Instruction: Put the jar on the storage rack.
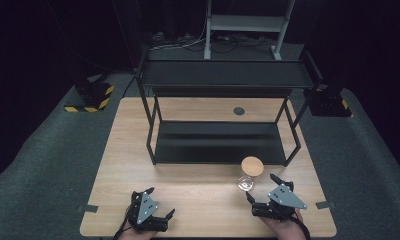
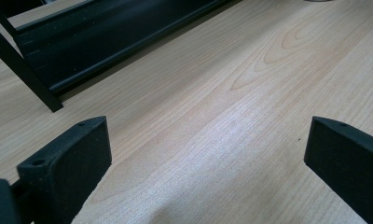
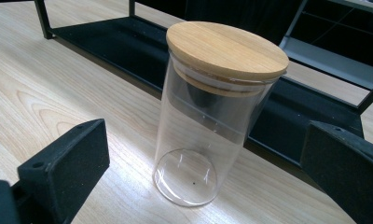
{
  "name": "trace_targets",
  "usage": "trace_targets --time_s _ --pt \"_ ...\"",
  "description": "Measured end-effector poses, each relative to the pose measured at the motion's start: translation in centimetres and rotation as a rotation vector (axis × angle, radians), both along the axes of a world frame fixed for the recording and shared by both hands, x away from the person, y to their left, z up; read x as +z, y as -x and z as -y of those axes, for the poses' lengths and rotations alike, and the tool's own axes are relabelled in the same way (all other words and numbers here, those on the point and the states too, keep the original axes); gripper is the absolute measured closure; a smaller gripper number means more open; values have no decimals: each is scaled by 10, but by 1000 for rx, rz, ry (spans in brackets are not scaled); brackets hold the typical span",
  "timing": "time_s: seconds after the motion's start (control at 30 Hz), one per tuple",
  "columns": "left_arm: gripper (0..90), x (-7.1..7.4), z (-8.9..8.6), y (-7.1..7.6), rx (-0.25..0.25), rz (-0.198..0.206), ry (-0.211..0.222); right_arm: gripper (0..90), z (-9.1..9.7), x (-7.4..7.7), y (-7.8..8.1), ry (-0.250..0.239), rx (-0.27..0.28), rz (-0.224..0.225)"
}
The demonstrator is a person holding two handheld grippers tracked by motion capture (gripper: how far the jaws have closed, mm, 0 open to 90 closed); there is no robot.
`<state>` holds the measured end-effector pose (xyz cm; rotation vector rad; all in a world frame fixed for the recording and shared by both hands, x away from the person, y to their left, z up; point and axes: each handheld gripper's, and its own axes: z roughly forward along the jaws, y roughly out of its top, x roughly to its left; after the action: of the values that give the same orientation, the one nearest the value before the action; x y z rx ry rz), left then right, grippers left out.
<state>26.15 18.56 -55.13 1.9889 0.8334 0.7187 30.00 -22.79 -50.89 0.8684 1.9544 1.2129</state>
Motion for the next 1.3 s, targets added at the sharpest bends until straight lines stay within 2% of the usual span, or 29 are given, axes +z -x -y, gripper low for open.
trace_targets --time_s 0.8,1.3 --pt "9 0 0 1 -2 1 -3 1 -4 -6 -12 -27 -15 -31" --pt "9 0 0 1 -4 1 8 1 -6 -6 -21 -53 -18 -35"
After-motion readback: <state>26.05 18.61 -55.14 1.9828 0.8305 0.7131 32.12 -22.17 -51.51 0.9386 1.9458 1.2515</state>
